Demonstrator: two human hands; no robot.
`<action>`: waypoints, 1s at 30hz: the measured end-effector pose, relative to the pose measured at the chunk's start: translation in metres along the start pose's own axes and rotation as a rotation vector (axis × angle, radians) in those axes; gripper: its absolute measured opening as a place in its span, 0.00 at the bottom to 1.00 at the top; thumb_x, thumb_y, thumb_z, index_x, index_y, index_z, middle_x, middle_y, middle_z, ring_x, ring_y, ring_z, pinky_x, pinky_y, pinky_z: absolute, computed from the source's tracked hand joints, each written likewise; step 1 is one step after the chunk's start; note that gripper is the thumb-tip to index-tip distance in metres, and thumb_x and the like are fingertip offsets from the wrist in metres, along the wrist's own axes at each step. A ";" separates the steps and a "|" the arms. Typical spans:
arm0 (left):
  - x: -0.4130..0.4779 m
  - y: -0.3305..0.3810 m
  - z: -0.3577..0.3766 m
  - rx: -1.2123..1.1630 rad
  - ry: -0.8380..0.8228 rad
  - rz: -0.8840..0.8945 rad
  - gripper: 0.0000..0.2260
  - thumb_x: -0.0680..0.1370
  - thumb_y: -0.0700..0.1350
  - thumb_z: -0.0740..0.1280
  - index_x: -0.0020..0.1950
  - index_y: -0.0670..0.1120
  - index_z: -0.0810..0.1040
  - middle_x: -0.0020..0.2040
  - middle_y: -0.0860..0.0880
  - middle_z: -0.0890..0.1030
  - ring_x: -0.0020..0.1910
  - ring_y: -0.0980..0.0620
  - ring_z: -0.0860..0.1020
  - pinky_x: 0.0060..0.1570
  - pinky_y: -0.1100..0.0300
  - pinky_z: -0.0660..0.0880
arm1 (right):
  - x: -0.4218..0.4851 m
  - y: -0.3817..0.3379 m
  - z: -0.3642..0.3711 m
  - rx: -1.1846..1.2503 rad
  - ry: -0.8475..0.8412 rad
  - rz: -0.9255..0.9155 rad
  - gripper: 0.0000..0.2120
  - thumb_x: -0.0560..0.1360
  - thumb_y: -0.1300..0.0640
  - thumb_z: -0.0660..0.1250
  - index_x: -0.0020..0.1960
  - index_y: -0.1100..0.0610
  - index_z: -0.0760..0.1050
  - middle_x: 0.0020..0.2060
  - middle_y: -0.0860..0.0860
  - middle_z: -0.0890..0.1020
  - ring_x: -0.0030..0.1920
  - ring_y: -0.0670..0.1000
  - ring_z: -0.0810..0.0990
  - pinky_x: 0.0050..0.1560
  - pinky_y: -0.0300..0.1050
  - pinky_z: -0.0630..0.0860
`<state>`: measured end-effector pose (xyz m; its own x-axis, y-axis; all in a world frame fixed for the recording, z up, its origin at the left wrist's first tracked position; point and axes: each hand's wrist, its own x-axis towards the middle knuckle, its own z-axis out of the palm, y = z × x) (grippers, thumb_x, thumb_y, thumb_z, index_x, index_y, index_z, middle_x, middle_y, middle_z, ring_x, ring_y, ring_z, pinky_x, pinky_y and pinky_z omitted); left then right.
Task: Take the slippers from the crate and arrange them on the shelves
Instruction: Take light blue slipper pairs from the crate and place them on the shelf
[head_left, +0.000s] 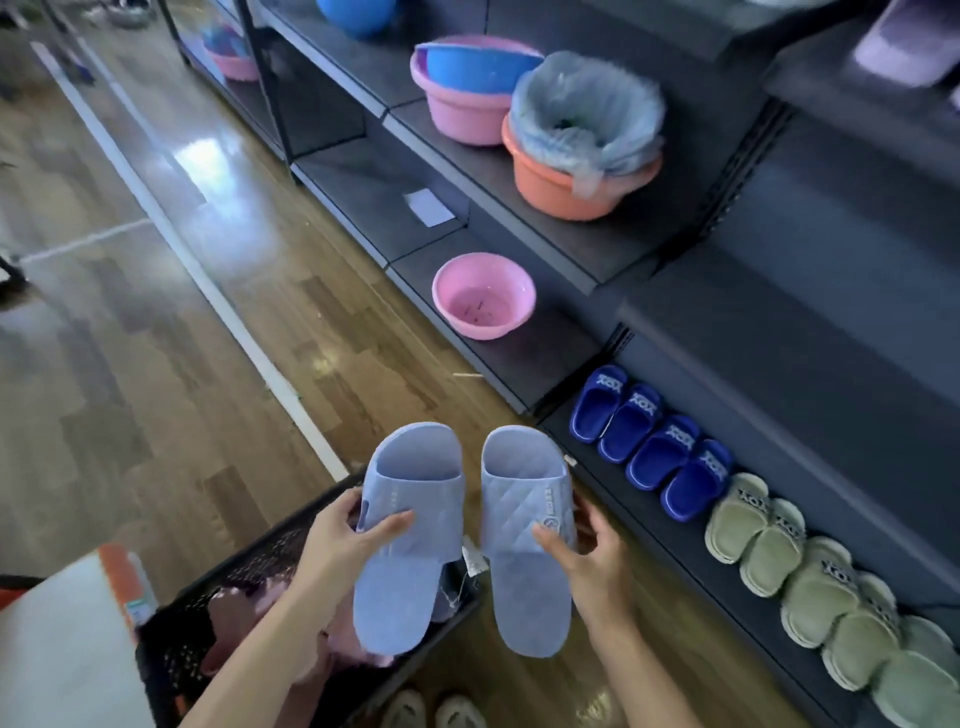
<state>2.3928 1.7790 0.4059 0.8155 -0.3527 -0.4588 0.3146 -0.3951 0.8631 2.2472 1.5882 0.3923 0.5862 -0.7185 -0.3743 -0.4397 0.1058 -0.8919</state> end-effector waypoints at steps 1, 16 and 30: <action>0.001 0.007 0.003 0.013 -0.030 0.007 0.11 0.68 0.45 0.77 0.44 0.43 0.79 0.36 0.49 0.81 0.35 0.53 0.78 0.33 0.60 0.72 | -0.002 -0.004 -0.005 0.015 0.027 0.012 0.31 0.55 0.42 0.76 0.57 0.48 0.75 0.49 0.43 0.81 0.51 0.43 0.80 0.49 0.40 0.76; 0.022 0.084 0.106 0.036 -0.318 0.015 0.17 0.68 0.46 0.75 0.52 0.43 0.74 0.46 0.44 0.80 0.42 0.47 0.80 0.33 0.61 0.73 | -0.012 -0.016 -0.096 0.131 0.418 0.069 0.33 0.56 0.40 0.77 0.55 0.56 0.78 0.41 0.44 0.84 0.41 0.42 0.82 0.39 0.35 0.76; 0.143 0.165 0.280 0.045 -0.417 0.045 0.15 0.73 0.49 0.70 0.54 0.40 0.77 0.44 0.44 0.82 0.40 0.49 0.81 0.32 0.62 0.76 | 0.154 -0.028 -0.202 0.218 0.502 0.042 0.10 0.70 0.57 0.72 0.51 0.58 0.79 0.40 0.49 0.82 0.36 0.38 0.80 0.31 0.28 0.72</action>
<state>2.4251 1.4260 0.4237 0.5589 -0.6796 -0.4753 0.2542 -0.4051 0.8782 2.2121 1.3359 0.4106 0.1508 -0.9448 -0.2910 -0.2735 0.2430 -0.9307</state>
